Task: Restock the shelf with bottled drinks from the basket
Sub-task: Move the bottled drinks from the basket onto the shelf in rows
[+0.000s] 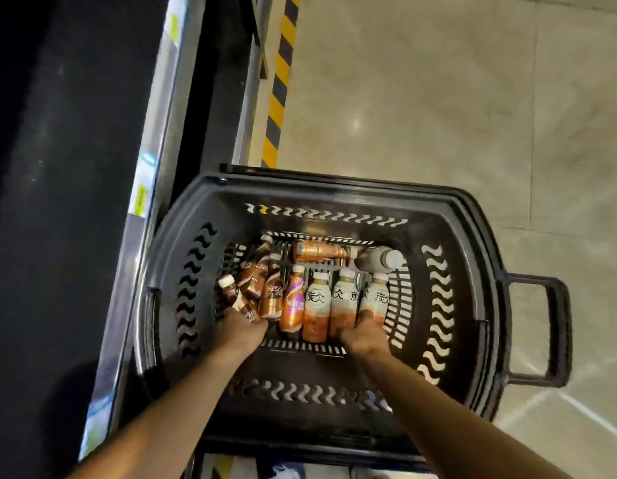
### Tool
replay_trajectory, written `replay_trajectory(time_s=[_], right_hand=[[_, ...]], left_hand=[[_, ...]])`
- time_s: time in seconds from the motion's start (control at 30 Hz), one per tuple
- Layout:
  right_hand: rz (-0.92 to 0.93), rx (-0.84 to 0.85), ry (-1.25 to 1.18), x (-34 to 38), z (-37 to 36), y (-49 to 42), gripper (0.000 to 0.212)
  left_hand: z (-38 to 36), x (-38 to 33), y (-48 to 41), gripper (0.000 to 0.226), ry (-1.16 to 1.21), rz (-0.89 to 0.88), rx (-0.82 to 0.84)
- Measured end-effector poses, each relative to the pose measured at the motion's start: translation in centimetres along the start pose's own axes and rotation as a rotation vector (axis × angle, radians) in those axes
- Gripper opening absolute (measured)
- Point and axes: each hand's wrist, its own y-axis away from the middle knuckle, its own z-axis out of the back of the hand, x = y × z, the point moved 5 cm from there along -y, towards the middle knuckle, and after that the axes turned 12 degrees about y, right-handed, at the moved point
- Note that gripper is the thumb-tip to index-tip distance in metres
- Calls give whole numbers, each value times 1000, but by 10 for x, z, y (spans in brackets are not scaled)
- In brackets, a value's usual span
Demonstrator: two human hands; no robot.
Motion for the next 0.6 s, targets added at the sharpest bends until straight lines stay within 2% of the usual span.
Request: replay_trajectory(time_s=[0.13, 0.27, 0.4, 0.6], right_hand=[[-73, 30, -227, 3, -36, -72, 27], [-152, -33, -313, 9, -62, -117, 79], [-178, -76, -462, 13, -70, -151, 105], [-304, -291, -272, 18, -64, -161, 95]], left_hand=[[-36, 19, -65, 86, 278, 149, -37], [-50, 29, -100, 83, 444, 143, -170], [-52, 35, -110, 74, 435, 95, -331], [-60, 38, -110, 68, 438, 50, -403]])
